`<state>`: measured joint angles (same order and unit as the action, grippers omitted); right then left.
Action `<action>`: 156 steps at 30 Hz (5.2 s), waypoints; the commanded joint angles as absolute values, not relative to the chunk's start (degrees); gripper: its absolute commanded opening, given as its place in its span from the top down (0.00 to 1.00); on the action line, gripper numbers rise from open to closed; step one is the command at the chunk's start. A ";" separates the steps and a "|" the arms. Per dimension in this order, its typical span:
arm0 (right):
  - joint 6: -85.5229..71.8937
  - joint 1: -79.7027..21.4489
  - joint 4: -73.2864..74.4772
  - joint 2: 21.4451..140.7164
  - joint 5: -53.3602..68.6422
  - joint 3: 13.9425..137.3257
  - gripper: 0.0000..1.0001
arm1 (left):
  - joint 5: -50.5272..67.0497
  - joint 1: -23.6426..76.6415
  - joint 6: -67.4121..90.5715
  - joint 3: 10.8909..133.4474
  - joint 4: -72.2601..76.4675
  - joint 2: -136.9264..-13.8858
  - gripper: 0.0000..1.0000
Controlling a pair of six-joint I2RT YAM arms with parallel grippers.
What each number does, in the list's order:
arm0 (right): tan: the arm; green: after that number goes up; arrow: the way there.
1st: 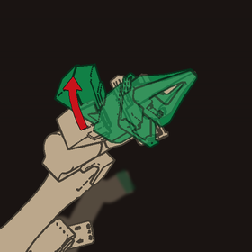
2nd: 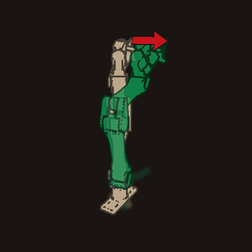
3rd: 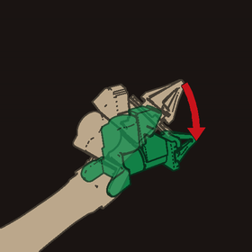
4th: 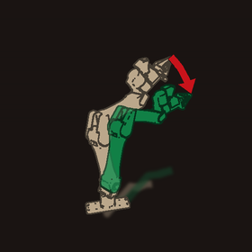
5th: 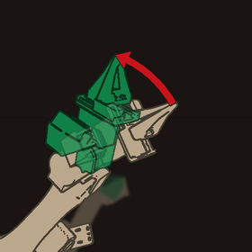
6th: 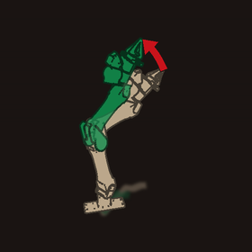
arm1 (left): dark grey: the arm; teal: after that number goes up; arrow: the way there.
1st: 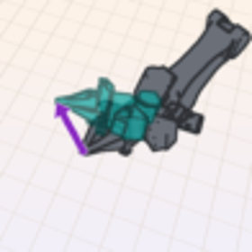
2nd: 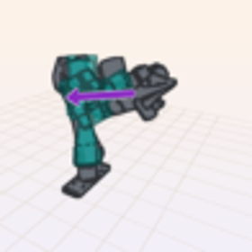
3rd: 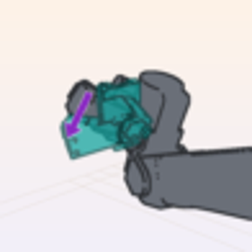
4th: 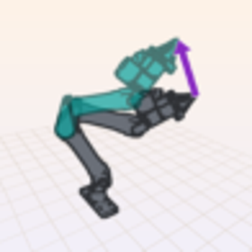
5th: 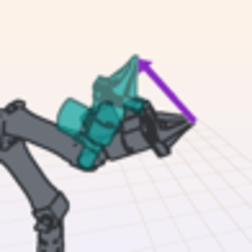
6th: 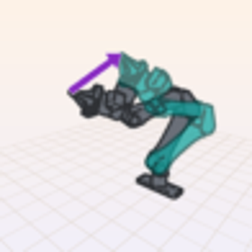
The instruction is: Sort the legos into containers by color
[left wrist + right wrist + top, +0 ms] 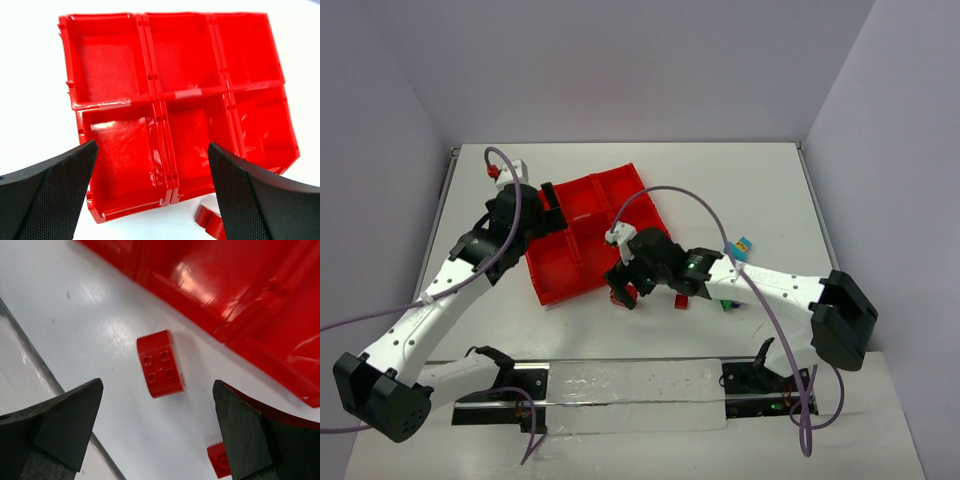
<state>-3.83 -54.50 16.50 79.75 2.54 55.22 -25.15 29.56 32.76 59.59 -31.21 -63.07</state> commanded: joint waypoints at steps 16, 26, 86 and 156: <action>7.19 -59.61 18.77 91.51 -2.22 61.44 0.25 | -20.39 27.95 32.94 60.28 -29.09 -61.08 0.01; 6.68 -59.59 18.57 91.51 -2.29 61.61 0.57 | -20.19 27.95 32.70 59.78 -28.72 -61.17 0.01; -20.61 -29.18 0.84 71.37 61.50 60.54 1.00 | 60.49 28.08 32.43 48.60 7.61 -65.21 0.01; -15.64 -29.62 17.70 95.36 9.72 79.18 1.00 | 18.13 18.81 37.97 52.42 -17.26 -58.87 1.00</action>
<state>-18.06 -28.08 16.48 91.18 13.66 73.24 21.70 19.00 36.68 48.48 -17.08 -58.68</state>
